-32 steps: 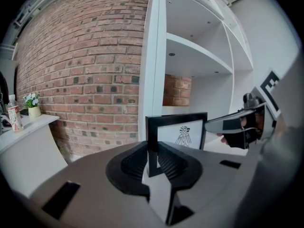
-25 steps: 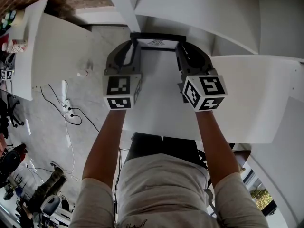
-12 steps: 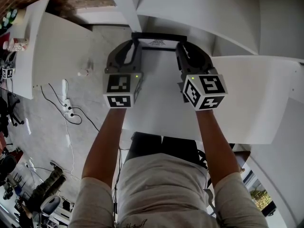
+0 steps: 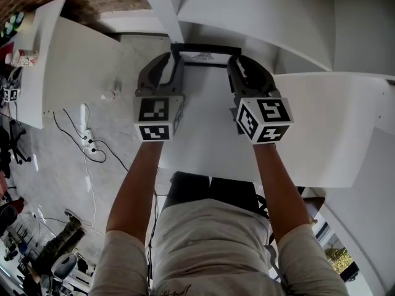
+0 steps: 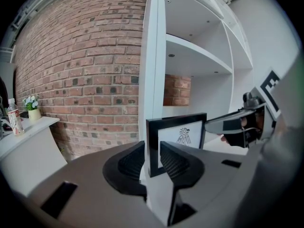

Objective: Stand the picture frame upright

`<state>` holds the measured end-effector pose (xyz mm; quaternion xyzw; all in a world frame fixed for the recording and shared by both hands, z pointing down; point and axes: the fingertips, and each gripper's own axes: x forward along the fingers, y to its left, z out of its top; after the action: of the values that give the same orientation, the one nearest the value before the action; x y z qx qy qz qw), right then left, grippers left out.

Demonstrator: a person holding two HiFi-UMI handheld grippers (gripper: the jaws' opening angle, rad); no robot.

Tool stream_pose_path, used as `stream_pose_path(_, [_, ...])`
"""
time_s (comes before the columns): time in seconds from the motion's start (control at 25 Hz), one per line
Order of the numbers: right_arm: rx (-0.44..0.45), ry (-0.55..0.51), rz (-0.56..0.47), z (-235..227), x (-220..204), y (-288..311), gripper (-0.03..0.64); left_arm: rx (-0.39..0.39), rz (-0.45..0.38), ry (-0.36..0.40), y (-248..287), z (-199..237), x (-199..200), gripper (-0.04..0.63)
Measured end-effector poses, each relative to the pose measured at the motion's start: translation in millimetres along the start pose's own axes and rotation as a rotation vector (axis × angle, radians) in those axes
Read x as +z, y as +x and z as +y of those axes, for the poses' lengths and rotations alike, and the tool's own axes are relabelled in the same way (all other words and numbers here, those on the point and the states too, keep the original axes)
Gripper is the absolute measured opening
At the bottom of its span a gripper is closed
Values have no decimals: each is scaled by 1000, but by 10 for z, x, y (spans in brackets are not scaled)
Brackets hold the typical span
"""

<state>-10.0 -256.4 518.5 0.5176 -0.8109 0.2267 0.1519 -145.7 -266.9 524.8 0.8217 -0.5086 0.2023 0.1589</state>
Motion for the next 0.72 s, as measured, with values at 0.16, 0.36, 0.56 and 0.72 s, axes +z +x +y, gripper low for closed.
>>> stream_pose_path(0.16, [1,-2,6,4,-22,-51,89,7,-7,-17,-41,-1,4,114])
stream_pose_path(0.36, [9,-14,7,19,-3,-144,89,7,2,-6,-137,-44,17,114])
stream_pose_path(0.56, [13,-7,4,2,16,-277,90,7,10,-9,-264,-148,22,112])
stream_pose_path(0.72, [33,-21,5,83,64,-415,89,15,5,-23,-415,-206,91,112])
